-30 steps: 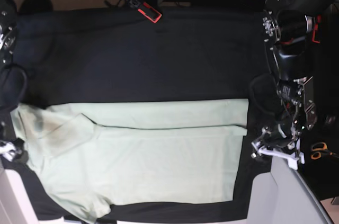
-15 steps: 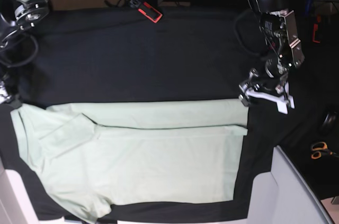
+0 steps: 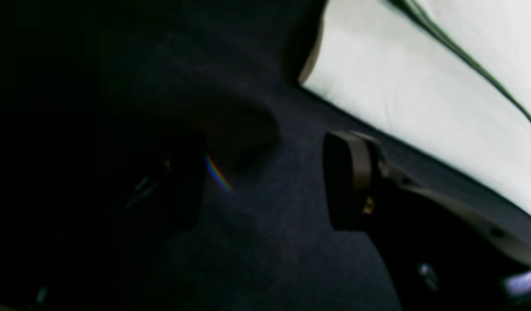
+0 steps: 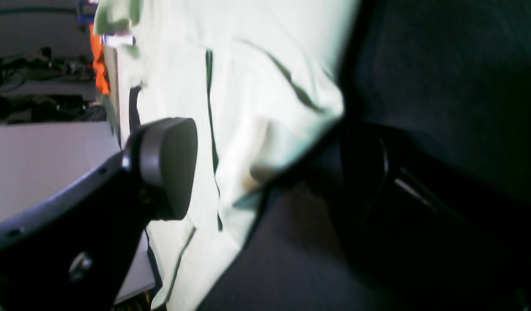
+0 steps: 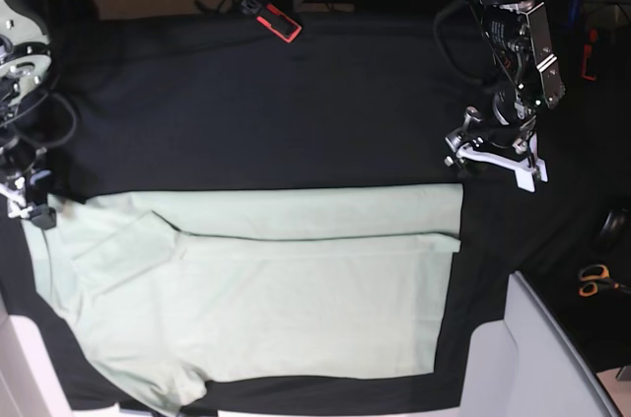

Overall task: Fold the T-shirt properly
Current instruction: 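Lower both grippers and grasp the folded edge again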

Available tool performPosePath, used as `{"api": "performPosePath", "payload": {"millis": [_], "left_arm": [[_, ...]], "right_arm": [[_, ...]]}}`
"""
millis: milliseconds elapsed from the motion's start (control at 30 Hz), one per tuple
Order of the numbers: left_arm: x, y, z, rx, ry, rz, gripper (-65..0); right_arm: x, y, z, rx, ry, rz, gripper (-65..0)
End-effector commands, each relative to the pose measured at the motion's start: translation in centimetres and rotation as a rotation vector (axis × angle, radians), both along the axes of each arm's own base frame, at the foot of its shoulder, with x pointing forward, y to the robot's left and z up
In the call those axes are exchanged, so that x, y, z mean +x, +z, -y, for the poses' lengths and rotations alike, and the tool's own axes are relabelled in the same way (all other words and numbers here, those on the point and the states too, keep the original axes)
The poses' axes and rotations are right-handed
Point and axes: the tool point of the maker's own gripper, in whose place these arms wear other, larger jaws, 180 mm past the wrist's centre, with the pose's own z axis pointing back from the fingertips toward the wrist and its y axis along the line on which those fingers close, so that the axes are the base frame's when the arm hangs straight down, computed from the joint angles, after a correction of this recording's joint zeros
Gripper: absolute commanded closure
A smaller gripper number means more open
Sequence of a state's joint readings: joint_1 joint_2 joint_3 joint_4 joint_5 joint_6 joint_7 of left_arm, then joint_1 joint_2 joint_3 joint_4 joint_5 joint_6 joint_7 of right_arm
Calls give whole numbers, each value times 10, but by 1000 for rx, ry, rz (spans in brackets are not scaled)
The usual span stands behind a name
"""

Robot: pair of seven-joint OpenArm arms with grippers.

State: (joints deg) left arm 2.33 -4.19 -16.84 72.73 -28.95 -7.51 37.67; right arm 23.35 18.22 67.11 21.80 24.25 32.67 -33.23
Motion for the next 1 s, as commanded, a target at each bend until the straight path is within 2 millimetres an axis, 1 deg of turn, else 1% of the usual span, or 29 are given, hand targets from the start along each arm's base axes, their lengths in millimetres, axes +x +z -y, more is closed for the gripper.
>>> {"api": "performPosePath", "payload": {"millis": [0,67,300,333,433,567,667,700,800,867,933,967], "left_arm": [[13,14,-3,10,-3,54,-411],[13,14,-3,10,-3,54,-411],[16,16,-2,7,-2,61,-411],[16,16,-2,7,-2,61,-411],[16,15,-2,7,-2,60,-411],[17,15,-1,2,-1,61,-415],[21,15,12,-28,-2,71,-428],[24,16,16,-36,-3,79,-457],[26,11,28,-71,3,73,-579],[32,12,33,-87,7,81,-605],[36,7,37,-109,16,72,-603],[42,7,39,-118,16,74,-603]], "right_arm": [[11,17,16,-30,-23,48,-480],[16,21,16,-31,-23,59,-425],[16,21,16,-31,-24,60,-39],[16,21,16,-31,-24,60,0],[16,21,16,-31,-24,60,-7],[16,20,15,-30,-24,60,-1],[16,20,14,-29,-23,60,-1],[16,20,14,-29,-23,60,-1],[16,19,13,-27,-21,57,-1],[15,18,13,-25,-19,55,-1],[14,18,13,-25,-17,52,-1],[14,18,14,-26,-16,51,-1]]}}
